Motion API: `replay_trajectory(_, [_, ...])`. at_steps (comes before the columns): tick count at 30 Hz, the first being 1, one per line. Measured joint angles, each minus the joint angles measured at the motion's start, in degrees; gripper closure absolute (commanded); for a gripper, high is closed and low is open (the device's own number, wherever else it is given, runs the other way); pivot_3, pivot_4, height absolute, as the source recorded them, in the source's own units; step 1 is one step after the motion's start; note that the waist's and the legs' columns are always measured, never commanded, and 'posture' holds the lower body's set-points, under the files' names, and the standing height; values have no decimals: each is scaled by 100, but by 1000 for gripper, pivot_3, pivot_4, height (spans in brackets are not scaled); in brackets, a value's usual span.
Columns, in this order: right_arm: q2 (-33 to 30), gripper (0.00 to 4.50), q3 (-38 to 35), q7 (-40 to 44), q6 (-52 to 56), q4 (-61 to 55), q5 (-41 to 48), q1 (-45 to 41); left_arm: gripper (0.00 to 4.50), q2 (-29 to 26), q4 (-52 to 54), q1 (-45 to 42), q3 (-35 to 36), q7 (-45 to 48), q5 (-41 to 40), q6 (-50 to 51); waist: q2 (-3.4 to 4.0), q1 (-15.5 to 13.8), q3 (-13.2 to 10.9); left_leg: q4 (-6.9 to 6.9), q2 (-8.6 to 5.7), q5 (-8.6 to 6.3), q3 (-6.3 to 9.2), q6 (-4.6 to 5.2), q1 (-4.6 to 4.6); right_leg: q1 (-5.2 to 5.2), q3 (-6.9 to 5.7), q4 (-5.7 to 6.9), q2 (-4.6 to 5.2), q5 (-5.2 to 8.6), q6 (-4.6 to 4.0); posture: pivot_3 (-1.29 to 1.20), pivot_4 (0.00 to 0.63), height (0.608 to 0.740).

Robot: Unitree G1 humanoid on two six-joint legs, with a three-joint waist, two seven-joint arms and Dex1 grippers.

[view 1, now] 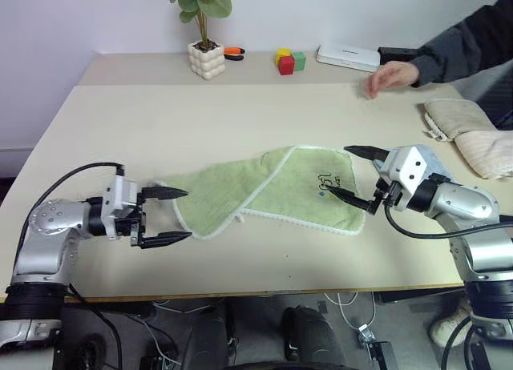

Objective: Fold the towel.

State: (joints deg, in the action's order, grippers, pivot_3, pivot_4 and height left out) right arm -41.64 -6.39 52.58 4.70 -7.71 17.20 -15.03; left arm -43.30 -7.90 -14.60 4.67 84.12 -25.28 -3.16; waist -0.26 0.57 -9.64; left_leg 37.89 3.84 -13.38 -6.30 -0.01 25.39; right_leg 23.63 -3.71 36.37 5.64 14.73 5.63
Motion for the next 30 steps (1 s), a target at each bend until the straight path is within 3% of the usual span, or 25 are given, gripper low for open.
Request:
replay_trajectory(15, [200, 45, -59, -619, 241, -686, -12, 364, 0, -83, -466, -552, -593, 582, 441, -528, 0, -6, 1, 3, 0, 0, 3, 1, 0, -1, 0, 1, -1, 0, 0, 0, 150, 735])
replay_trajectory(24, [537, 45, 282, -741, 205, -644, -91, -95, 0, -24, -555, -339, -814, 272, 1004, -991, 2, -12, 1, 3, -1, -1, 1, 2, 2, 1, 2, 3, -1, 0, 0, 0, 150, 735])
replay_trajectory(27, [639, 0, 338, -796, 222, -648, -119, -165, 828, 35, -617, -298, -1053, 75, 1334, -1155, -1, -23, 1, 6, -1, -1, 3, 2, 3, 0, 1, 3, -1, 0, 0, 0, 150, 735])
replay_trajectory(30, [642, 0, 346, -788, 219, -643, -120, -198, 2380, 30, -600, -284, -1128, -39, 1475, -1307, 4, -18, 4, 6, 0, -1, 3, 3, 2, -1, 1, 3, 0, 1, -1, 0, 150, 735])
